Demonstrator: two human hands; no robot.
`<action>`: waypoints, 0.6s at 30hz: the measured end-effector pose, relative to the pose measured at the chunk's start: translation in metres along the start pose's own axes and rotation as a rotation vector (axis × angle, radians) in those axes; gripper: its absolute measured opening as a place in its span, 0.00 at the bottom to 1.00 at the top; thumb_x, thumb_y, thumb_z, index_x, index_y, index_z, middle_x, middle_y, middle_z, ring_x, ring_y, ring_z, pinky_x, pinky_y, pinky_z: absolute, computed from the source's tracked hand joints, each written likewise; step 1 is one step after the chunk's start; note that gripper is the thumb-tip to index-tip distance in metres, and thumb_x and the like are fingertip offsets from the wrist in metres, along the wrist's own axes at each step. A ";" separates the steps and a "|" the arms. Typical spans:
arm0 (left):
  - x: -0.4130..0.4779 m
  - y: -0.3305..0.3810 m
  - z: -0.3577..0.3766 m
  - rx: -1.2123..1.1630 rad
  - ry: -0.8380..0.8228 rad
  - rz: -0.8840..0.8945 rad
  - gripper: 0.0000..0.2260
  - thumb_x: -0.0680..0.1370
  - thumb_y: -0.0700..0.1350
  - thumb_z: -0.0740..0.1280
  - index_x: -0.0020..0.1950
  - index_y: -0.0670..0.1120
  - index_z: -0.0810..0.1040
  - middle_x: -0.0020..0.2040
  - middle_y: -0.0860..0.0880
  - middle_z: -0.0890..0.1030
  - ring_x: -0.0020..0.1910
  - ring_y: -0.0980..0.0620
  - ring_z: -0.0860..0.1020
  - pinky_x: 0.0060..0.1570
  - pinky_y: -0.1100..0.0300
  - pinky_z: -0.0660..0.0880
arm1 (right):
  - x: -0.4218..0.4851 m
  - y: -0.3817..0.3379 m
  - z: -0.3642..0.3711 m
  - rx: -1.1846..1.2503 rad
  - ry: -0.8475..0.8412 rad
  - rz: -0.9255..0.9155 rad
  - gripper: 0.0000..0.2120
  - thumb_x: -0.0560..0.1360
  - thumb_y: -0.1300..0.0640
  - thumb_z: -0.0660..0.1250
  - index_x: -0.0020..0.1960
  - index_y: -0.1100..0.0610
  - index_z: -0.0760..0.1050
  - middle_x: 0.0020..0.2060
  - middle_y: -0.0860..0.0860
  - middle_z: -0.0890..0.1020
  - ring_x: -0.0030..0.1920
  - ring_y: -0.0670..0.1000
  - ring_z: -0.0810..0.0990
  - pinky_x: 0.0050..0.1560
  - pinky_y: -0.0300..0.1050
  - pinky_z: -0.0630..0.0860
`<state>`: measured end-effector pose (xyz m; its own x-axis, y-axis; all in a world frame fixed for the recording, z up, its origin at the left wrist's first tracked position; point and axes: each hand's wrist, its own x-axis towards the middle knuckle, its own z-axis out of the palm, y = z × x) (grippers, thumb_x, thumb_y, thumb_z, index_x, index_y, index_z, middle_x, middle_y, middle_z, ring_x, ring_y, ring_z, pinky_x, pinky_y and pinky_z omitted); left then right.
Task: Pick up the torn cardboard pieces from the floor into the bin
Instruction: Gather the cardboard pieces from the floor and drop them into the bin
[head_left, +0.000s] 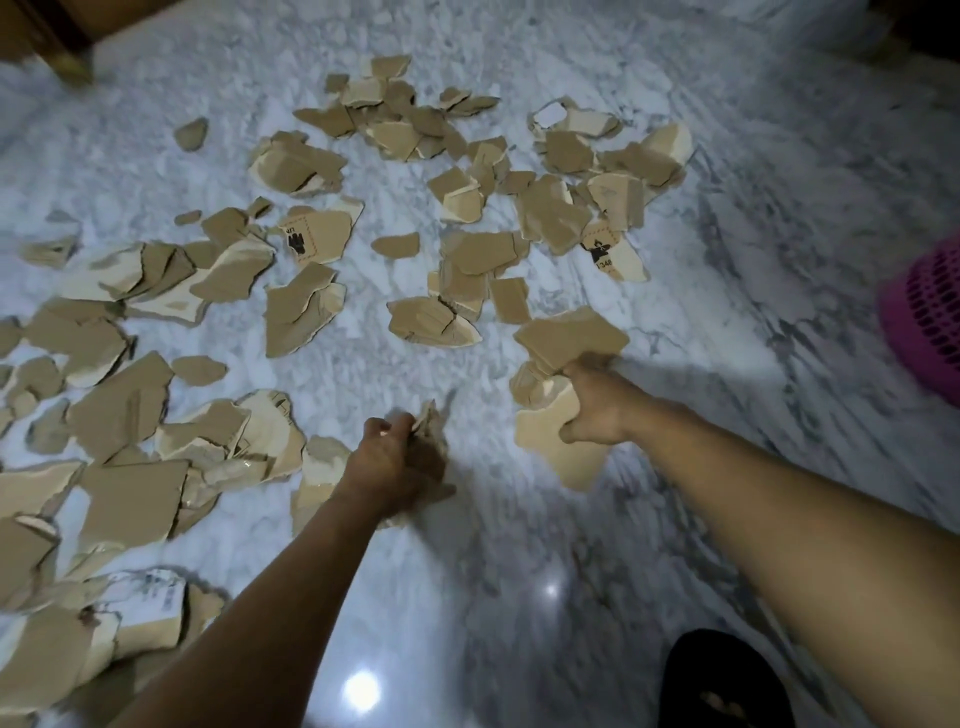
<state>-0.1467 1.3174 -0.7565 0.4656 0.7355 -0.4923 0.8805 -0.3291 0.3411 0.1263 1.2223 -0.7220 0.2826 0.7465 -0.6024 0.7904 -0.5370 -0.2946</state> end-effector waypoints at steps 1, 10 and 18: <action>0.002 -0.002 0.004 0.059 0.015 -0.008 0.28 0.71 0.49 0.74 0.68 0.46 0.68 0.62 0.41 0.69 0.54 0.40 0.77 0.53 0.52 0.75 | 0.008 -0.005 -0.002 -0.036 0.013 0.002 0.39 0.69 0.50 0.77 0.72 0.56 0.61 0.70 0.55 0.65 0.67 0.59 0.69 0.61 0.53 0.75; 0.008 -0.002 0.016 0.119 0.009 -0.187 0.19 0.68 0.50 0.77 0.55 0.49 0.79 0.48 0.46 0.83 0.47 0.46 0.82 0.44 0.57 0.78 | 0.007 -0.023 0.046 -0.161 0.114 -0.155 0.27 0.74 0.50 0.72 0.62 0.56 0.59 0.58 0.56 0.73 0.47 0.58 0.74 0.38 0.49 0.69; -0.020 -0.034 -0.007 -0.355 0.043 -0.395 0.20 0.64 0.58 0.79 0.50 0.48 0.86 0.45 0.47 0.86 0.49 0.47 0.83 0.48 0.57 0.78 | 0.026 -0.034 -0.016 -0.226 -0.080 -0.211 0.40 0.68 0.36 0.72 0.68 0.57 0.59 0.60 0.53 0.70 0.58 0.58 0.74 0.53 0.52 0.76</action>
<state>-0.1862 1.3180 -0.7522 0.0939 0.7887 -0.6076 0.9004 0.1932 0.3898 0.1155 1.2656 -0.7158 0.0627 0.7939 -0.6047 0.9303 -0.2659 -0.2526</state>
